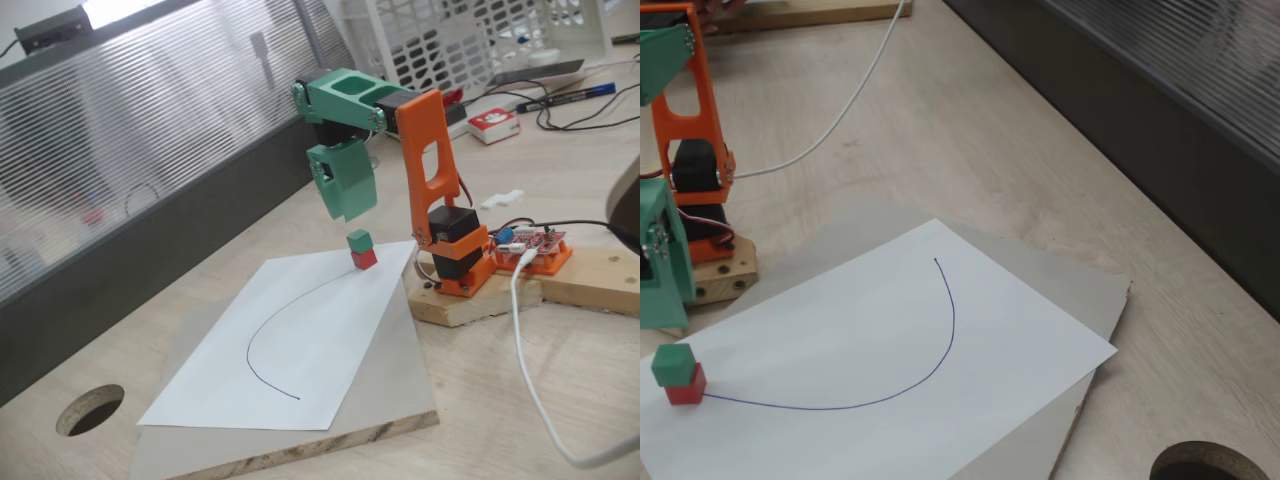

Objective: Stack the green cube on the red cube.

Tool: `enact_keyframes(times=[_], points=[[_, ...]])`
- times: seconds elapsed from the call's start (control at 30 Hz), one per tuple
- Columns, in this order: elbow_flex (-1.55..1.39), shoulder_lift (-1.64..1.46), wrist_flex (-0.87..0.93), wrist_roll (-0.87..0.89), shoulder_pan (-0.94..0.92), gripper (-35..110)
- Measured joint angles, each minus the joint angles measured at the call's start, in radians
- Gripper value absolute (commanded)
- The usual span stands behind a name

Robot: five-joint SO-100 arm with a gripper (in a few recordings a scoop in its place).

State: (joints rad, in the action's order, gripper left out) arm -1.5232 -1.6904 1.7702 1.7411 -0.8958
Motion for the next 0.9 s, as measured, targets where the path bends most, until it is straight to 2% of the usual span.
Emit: enact_keyframes(times=[0.13, 0.4, 0.9], points=[[0.000, 0.000, 0.017, 0.000, 0.000, 22], [0.000, 0.000, 0.017, 0.000, 0.000, -1], [0.000, 0.000, 0.017, 0.000, -0.005, -1]])
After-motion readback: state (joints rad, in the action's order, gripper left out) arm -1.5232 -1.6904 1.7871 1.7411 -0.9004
